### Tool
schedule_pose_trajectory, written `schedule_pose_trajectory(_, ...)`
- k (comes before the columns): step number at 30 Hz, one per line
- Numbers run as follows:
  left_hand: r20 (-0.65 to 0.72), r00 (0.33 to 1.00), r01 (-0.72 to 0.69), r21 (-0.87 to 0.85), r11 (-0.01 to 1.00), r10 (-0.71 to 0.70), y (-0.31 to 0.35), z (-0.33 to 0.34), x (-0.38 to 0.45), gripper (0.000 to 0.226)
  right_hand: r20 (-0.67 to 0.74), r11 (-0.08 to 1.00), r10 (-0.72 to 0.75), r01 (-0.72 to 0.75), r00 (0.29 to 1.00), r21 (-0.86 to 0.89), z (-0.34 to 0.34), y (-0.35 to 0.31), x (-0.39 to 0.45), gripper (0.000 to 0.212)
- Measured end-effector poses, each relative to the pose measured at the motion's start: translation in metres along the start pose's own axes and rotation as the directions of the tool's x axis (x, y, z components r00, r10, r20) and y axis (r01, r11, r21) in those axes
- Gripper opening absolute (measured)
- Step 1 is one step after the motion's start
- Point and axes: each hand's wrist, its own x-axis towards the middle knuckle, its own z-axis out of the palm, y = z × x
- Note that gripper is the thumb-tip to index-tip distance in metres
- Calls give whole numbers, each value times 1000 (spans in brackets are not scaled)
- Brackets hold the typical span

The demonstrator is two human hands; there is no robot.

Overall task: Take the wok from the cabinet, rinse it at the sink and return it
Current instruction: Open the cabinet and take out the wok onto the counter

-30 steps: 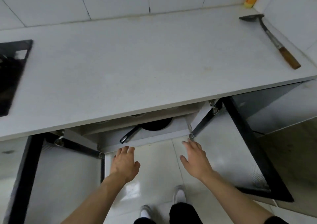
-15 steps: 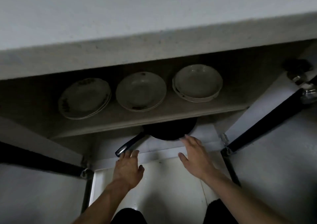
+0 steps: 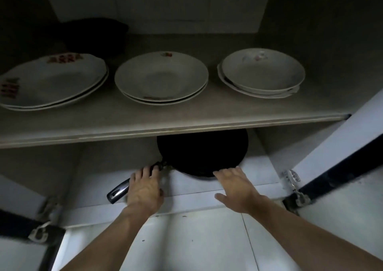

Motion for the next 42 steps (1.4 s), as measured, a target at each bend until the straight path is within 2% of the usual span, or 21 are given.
schedule_pose_trajectory(5,-17,1000,-24,-41,999,23,-4,-5,-4,55,-38,1000,-7,8,999,13,4,2,1,66)
schedule_pose_trajectory(9,-34,999,-43,-85,995,41,-12,1,-20,61,-19,995,-65,66,998,80,9,8,-9,53)
schedule_pose_trajectory(15,-67,994,-98,-203,974,86,-18,12,-47,61,12,979,-177,177,984,-102,20,14,-20,45)
schedule_pose_trajectory(19,-79,993,-105,-226,968,89,-16,12,-47,59,-50,976,-168,159,985,-148,26,7,-13,29)
schedule_pose_trajectory(23,-100,987,-141,-212,967,122,-17,13,-51,60,-84,975,-155,139,984,-173,26,3,-8,40)
schedule_pose_trajectory(27,-112,988,-128,-200,971,107,-18,10,-56,58,-121,969,-175,149,977,-199,19,7,-15,42)
schedule_pose_trajectory(32,-75,994,-88,-214,973,74,-21,-2,-70,52,-160,946,-254,210,954,-246,12,9,-33,50)
schedule_pose_trajectory(37,-12,998,-59,-233,971,58,-20,-23,-97,48,-213,961,-256,225,943,-160,-5,5,-56,45)
schedule_pose_trajectory(42,110,992,-35,-220,975,60,-22,-74,-147,47,-69,979,-201,198,977,-44,-35,-12,-107,41)
